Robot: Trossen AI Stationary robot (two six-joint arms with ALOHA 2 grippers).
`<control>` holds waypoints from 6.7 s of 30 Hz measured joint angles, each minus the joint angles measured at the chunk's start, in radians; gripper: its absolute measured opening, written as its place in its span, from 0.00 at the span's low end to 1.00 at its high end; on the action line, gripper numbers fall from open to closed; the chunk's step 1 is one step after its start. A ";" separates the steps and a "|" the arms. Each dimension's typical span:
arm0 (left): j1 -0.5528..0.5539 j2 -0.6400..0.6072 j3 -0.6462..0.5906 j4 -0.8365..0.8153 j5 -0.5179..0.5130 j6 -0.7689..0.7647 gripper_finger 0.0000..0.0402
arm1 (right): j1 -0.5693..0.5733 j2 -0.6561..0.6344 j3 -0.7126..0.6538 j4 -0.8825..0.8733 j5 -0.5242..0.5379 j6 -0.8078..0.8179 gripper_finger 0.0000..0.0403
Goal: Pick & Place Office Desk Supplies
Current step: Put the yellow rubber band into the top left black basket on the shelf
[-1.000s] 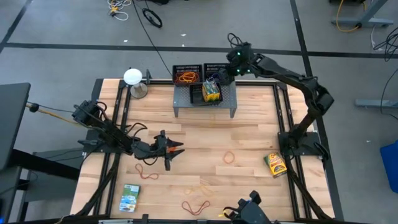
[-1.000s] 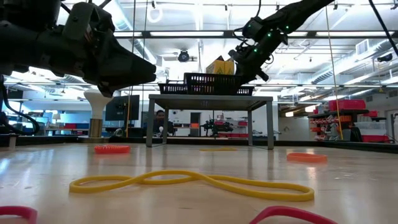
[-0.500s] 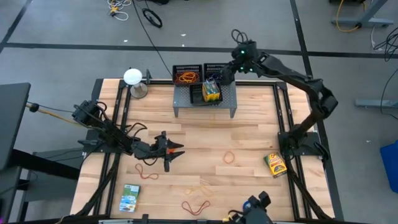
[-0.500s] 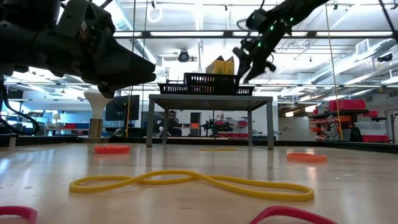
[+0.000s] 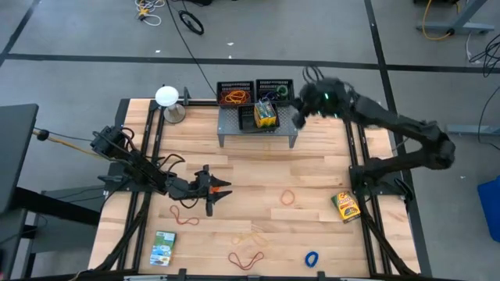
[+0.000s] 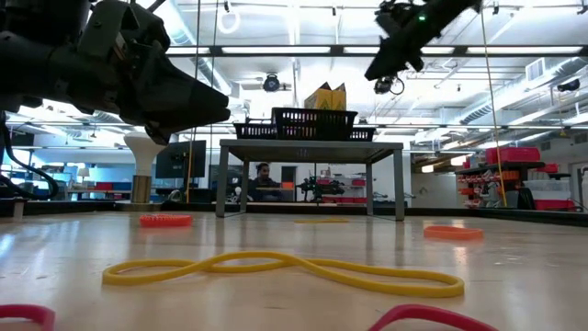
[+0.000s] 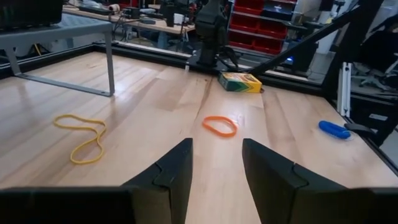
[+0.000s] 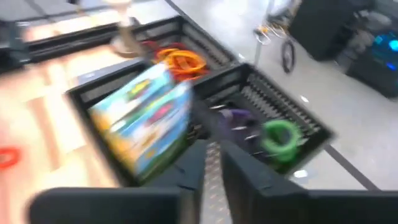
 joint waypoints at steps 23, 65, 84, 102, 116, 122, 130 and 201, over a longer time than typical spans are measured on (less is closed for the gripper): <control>0.000 0.014 0.007 -0.079 0.096 -0.060 0.34 | 0.744 -0.168 -0.676 0.725 0.146 0.271 0.02; -0.158 0.394 0.929 -1.287 0.240 -0.345 0.41 | 1.007 0.343 -0.675 1.046 0.502 0.310 0.02; -0.151 0.456 0.965 -1.416 0.213 -0.344 0.31 | 1.004 0.343 -0.675 1.051 0.506 0.269 0.02; -0.118 0.312 0.957 -1.865 0.025 -0.158 0.02 | 0.999 0.343 -0.675 1.046 0.513 0.271 0.02; -0.019 0.356 0.959 -1.856 0.188 -0.061 0.21 | 0.998 0.343 -0.675 1.035 0.516 0.290 0.02; -0.008 0.344 0.959 -1.880 0.196 -0.060 0.36 | 0.999 0.343 -0.675 1.034 0.516 0.290 0.02; 0.003 0.341 0.960 -1.884 0.231 0.004 0.45 | 0.999 0.343 -0.675 1.030 0.516 0.290 0.02; -0.011 0.050 1.003 -1.881 0.268 -0.051 0.02 | 0.999 0.342 -0.675 1.015 0.515 0.298 0.02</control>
